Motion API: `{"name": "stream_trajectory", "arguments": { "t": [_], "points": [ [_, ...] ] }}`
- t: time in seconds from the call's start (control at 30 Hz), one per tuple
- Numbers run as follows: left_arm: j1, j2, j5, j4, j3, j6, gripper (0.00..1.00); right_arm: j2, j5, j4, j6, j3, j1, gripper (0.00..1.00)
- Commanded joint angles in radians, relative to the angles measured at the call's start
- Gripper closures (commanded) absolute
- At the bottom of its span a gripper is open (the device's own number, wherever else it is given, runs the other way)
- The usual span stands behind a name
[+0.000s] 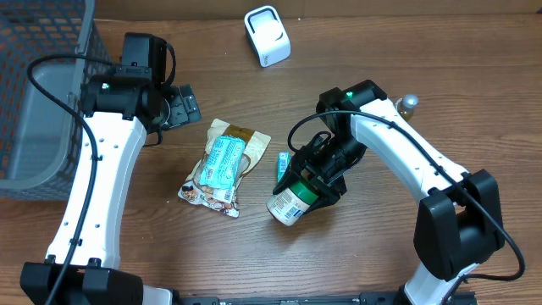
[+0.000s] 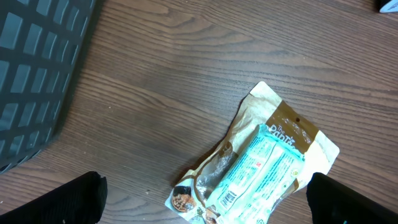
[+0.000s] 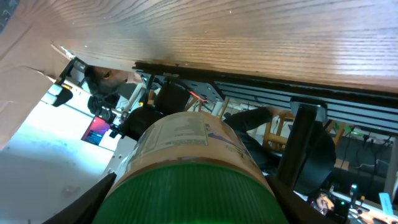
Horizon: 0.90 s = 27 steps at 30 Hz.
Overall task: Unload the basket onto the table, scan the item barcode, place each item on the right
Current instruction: 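Lift the jar and tilt it sideways with the right gripper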
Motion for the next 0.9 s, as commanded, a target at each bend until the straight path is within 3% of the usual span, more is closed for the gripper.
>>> {"name": "stream_trajectory", "arguments": {
  "t": [0.0,0.87],
  "points": [
    [0.002,0.000,0.003,0.002,0.018,0.019,0.00,-0.009,-0.051,-0.012,0.008,0.018,-0.004,0.54],
    [0.002,0.000,0.003,0.002,0.018,0.019,0.00,-0.009,-0.048,-0.012,0.021,0.018,-0.004,0.58]
  ]
}}
